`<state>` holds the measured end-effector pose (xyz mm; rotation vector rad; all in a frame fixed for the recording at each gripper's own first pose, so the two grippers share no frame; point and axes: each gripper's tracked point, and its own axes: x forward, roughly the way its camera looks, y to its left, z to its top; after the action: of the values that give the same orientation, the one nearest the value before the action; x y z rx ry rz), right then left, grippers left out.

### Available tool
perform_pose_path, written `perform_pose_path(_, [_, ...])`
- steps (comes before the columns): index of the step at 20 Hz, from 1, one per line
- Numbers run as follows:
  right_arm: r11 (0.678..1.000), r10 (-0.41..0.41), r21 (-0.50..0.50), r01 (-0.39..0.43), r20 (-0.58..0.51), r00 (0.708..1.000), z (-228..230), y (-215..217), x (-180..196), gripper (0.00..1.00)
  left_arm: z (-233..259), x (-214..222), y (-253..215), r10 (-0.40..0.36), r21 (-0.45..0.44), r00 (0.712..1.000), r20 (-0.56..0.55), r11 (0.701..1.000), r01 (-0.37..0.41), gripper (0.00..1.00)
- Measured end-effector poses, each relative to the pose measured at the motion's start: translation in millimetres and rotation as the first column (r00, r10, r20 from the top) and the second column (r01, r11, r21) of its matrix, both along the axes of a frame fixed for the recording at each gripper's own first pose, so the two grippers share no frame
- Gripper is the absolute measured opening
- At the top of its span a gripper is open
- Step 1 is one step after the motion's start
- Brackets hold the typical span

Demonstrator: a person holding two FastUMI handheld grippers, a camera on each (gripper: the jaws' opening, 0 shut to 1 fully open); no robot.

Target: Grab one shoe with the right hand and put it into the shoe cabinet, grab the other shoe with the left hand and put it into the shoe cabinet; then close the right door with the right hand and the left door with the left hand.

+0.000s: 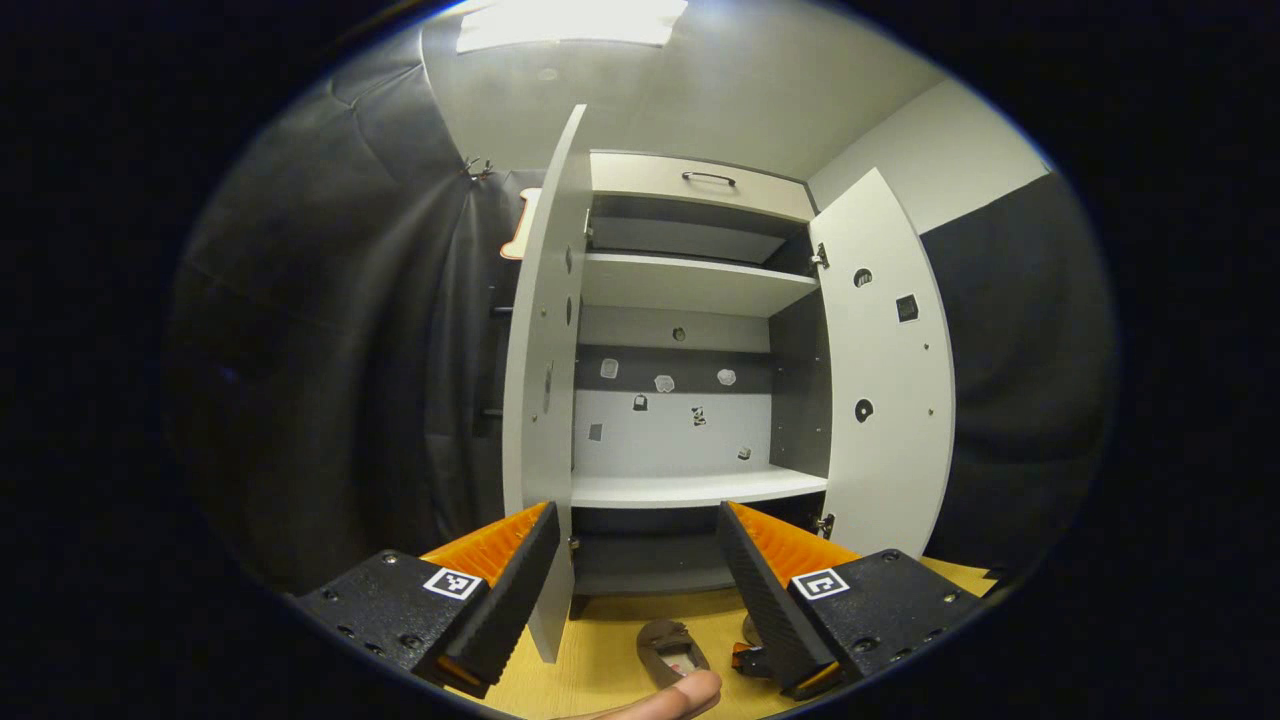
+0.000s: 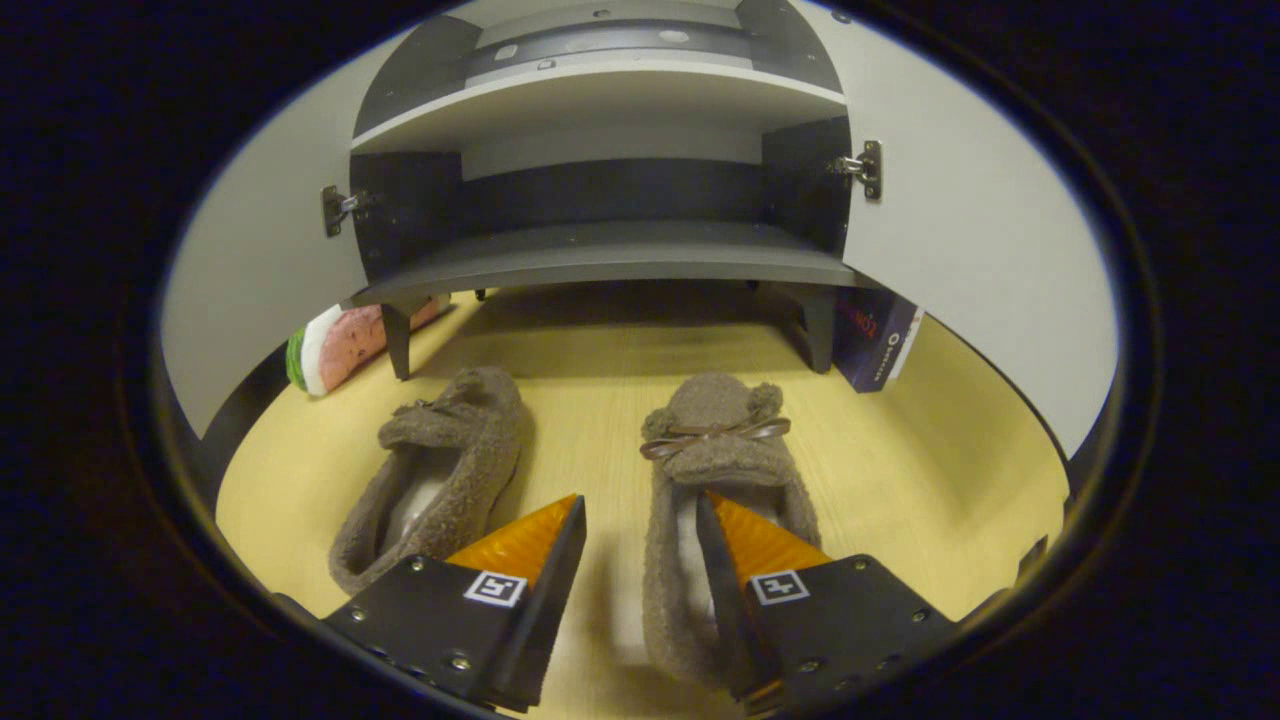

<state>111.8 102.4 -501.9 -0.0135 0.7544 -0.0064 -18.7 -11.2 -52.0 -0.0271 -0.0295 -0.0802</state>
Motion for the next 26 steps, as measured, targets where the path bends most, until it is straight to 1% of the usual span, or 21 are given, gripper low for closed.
perform_pose_path(1, [0.999, -0.005, 0.032, 0.005, -0.016, 1.000, -6, 4, 3, 0.70, 2, 4, -3, -0.006, 0.006, 1.000, -0.003, 1.000, 0.006, 0.96])
perform_pose_path(2, [0.999, -0.025, 0.021, 0.025, -0.023, 0.999, -12, -2, 6, 0.70, 3, 9, -6, -0.009, 0.015, 1.000, -0.005, 1.000, 0.009, 0.97])
perform_pose_path(3, [0.999, -0.052, 0.007, 0.052, -0.003, 0.999, -13, -12, 12, 0.51, 5, 15, -7, -0.009, 0.023, 1.000, -0.005, 1.000, 0.009, 0.97])
perform_pose_path(4, [0.998, -0.059, 0.018, 0.059, 0.007, 0.998, -16, -15, 16, 0.38, 5, 22, -10, -0.011, 0.028, 1.000, -0.007, 1.000, 0.011, 0.96])
perform_pose_path(5, [0.997, -0.063, 0.052, 0.062, 0.021, 0.998, -15, -11, 15, 0.24, 5, 28, -13, -0.017, 0.030, 1.000, -0.007, 0.999, 0.017, 0.96])
perform_pose_path(6, [0.996, -0.053, 0.067, 0.051, 0.034, 0.998, -11, -15, 16, 0.11, 4, 35, -17, -0.023, 0.031, 1.000, -0.012, 0.999, 0.023, 0.97])
perform_pose_path(8, [0.991, -0.046, 0.125, 0.042, 0.030, 0.998, -9, -9, 13, 0.01, 0, 49, -24, -0.041, 0.031, 0.999, -0.025, 0.999, 0.041, 0.97])
perform_pose_path(11, [0.985, -0.050, 0.168, 0.035, 0.083, 0.995, 9, -15, 10, 0.01, -6, 68, -31, -0.064, 0.031, 0.997, -0.039, 0.997, 0.065, 0.96])
perform_pose_path(12, [0.982, -0.045, 0.190, 0.023, 0.110, 0.993, 20, -15, 9, 0.01, -8, 72, -33, -0.072, 0.029, 0.997, -0.042, 0.997, 0.073, 0.94])
perform_pose_path(13, [0.977, -0.046, 0.215, 0.016, 0.133, 0.990, 30, -15, 8, 0.01, -10, 76, -34, -0.080, 0.026, 0.996, -0.046, 0.996, 0.082, 0.96])
perform_pose_path(14, [0.969, -0.042, 0.247, 0.004, 0.148, 0.988, 40, -13, 6, 0.01, -12, 80, -35, -0.091, 0.021, 0.994, -0.051, 0.995, 0.093, 0.96])
perform_pose_path(15, [0.962, -0.044, 0.272, -0.004, 0.170, 0.985, 52, -10, 5, 0.01, -16, 84, -37, -0.106, 0.013, 0.992, -0.062, 0.994, 0.107, 0.94])
perform_pose_path(16, [0.963, -0.049, 0.268, -0.005, 0.193, 0.980, 63, -13, 5, 0.01, -21, 85, -39, -0.121, 0.006, 0.990, -0.070, 0.993, 0.122, 0.97])
perform_pose_path(18, [0.969, -0.054, 0.249, -0.008, 0.241, 0.969, 90, -18, 5, 0.01, -23, 90, -37, -0.123, -0.002, 0.990, -0.066, 0.992, 0.123, 0.96])
perform_pose_path(22, [0.972, -0.014, 0.229, -0.061, 0.315, 0.949, 158, -19, 5, 0.02, -35, 105, -28, -0.113, -0.036, 0.991, -0.065, 0.993, 0.110, 0.97])
perform_pose_path(23, [0.974, 0.002, 0.214, -0.078, 0.335, 0.942, 176, -20, 5, 0.02, -42, 108, -23, -0.101, -0.033, 0.991, -0.085, 0.995, 0.098, 0.97])
perform_pose_path(26, [0.981, 0.054, 0.150, -0.126, 0.414, 0.909, 240, -24, 17, 0.02, -57, 121, -4, -0.034, -0.043, 0.994, -0.106, 0.999, 0.030, 0.97])
